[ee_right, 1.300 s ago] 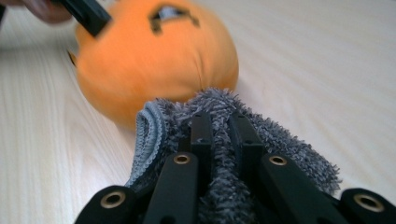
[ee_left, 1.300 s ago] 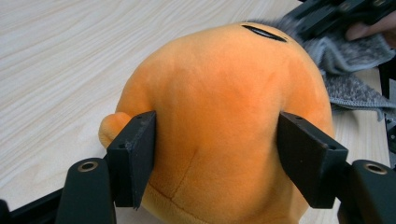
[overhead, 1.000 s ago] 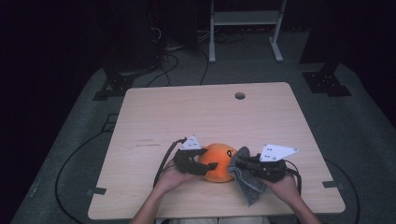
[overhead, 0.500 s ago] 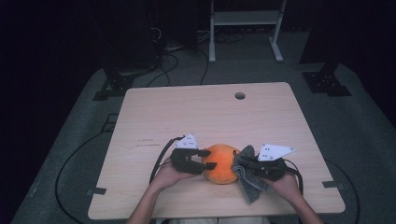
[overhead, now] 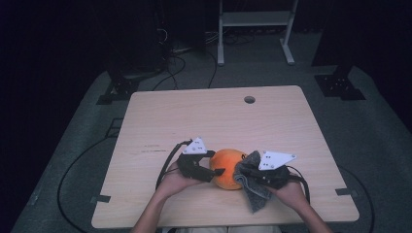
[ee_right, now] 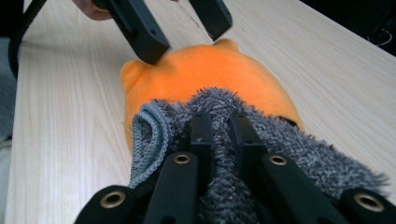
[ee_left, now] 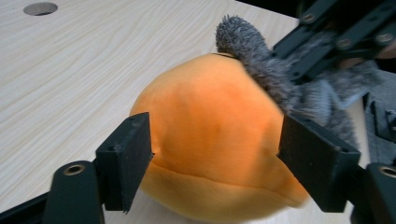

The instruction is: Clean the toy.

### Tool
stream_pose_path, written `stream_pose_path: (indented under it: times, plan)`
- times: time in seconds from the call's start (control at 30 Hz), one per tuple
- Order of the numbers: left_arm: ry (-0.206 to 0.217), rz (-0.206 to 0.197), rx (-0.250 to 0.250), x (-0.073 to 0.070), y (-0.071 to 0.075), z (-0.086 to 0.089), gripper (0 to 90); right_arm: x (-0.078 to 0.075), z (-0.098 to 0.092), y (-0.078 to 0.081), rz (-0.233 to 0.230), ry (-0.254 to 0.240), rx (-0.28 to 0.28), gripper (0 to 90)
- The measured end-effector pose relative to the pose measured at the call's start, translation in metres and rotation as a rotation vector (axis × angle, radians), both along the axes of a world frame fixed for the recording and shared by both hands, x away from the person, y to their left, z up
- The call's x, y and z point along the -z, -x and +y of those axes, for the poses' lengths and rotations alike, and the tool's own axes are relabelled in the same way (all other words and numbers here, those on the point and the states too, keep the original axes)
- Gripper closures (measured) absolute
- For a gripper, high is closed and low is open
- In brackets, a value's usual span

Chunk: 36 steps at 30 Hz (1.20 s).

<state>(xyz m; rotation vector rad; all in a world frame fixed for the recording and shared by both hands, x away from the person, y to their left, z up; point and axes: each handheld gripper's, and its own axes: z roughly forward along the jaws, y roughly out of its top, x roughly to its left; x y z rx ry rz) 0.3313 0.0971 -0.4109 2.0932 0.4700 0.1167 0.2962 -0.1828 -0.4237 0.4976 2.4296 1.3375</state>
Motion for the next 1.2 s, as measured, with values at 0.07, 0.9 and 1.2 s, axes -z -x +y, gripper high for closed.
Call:
stream_pose_path:
  times: [0.07,0.9,1.2]
  plan:
    - [-0.018,0.009,0.013,0.002,0.0,0.001,39.2,0.001,0.0,-0.002,0.004,-0.014,0.005,81.2]
    - [-0.034,0.028,-0.073,0.016,-0.005,-0.006,34.5,-0.001,0.01,0.006,-0.08,0.067,-0.051,81.1]
    - [-0.06,-0.021,-0.076,0.016,-0.002,-0.012,41.5,0.0,-0.021,0.012,-0.055,0.087,0.028,80.9]
